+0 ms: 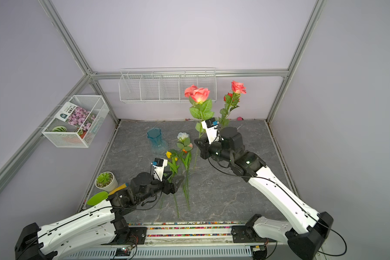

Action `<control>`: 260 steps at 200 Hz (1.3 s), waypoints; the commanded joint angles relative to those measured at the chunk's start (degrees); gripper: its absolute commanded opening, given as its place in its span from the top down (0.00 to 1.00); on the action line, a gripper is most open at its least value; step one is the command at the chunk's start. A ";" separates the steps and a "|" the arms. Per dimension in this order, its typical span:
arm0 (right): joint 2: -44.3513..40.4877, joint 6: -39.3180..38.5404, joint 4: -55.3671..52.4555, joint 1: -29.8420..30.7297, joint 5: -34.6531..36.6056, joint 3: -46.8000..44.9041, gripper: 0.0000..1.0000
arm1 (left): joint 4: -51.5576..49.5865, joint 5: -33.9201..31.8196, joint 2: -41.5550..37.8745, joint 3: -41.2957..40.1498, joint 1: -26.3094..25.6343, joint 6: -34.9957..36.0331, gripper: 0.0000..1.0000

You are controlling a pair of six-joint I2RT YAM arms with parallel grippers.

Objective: Arrange the flowers in different vases according to their variety
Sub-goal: Pick up the flower at the center of the board, then insert the flower into the vase.

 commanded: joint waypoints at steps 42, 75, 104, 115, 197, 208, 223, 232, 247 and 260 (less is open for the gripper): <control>-2.29 -15.93 9.96 -0.70 28.01 3.49 1.00 | -4.42 -11.31 -5.01 -4.29 -0.09 -4.93 0.00; 3.27 -17.99 12.88 -3.93 30.64 7.14 1.00 | -8.73 -15.43 -5.21 -3.60 -0.09 -6.72 0.00; 6.81 -16.75 14.88 -7.69 29.03 7.23 1.00 | -11.43 -16.90 -5.23 -2.72 0.00 -7.73 0.00; 8.12 -15.67 15.12 -9.26 27.68 6.88 1.00 | -12.70 -17.58 -5.18 -2.17 0.00 -8.34 0.00; 11.41 -5.48 17.39 -13.61 20.52 -4.28 1.00 | -24.29 -15.91 2.22 5.37 5.88 -14.92 0.00; 11.41 -5.02 16.77 -13.70 20.79 -5.23 0.97 | -24.54 -14.28 3.06 5.57 7.28 -15.17 0.01; 11.27 -4.61 14.40 -13.88 20.85 -5.20 0.85 | -24.91 -13.37 4.06 5.85 8.03 -15.51 0.01; 10.83 -4.56 12.87 -14.13 20.62 -4.84 0.76 | -25.22 -12.82 4.60 6.22 8.25 -15.79 0.02; 9.88 -4.32 10.25 -14.19 19.78 -3.81 0.65 | -25.35 -11.25 6.21 7.05 8.49 -15.71 0.05; 8.77 -3.72 8.05 -14.19 19.25 -2.58 0.56 | -25.18 -9.61 7.83 8.10 8.44 -15.44 0.06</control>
